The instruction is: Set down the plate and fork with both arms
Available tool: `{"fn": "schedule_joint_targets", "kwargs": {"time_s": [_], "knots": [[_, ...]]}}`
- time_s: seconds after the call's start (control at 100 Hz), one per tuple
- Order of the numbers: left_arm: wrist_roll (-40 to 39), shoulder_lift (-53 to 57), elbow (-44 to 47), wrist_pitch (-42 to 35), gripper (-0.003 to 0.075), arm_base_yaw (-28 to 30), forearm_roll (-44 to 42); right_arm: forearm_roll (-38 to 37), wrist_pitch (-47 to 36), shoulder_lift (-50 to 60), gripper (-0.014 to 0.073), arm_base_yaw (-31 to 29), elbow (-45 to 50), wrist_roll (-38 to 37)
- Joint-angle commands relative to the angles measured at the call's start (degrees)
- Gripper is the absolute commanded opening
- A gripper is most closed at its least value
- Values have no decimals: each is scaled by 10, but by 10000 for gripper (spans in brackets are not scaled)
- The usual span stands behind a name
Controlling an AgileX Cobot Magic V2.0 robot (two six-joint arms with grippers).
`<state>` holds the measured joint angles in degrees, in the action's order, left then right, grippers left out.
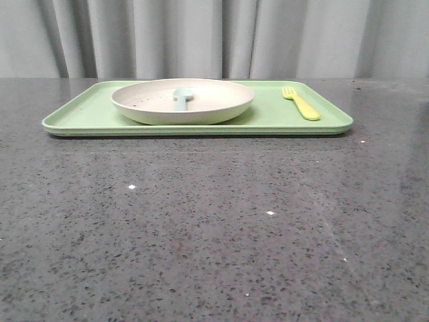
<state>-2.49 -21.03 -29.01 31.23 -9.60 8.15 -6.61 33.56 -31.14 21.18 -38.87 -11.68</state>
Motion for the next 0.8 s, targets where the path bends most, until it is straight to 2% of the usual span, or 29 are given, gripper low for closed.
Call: {"fn": "schedule_joint_targets", "kwargs": {"time_s": [0.0,0.79], "knots": [[-6,15,-4,-51,-20,-4,8,-12,-58,16,-55,-1,2,3],[-6,29,6,-59,-20,-4,8,-12,-62,31,-55,-1,14,3]]}}
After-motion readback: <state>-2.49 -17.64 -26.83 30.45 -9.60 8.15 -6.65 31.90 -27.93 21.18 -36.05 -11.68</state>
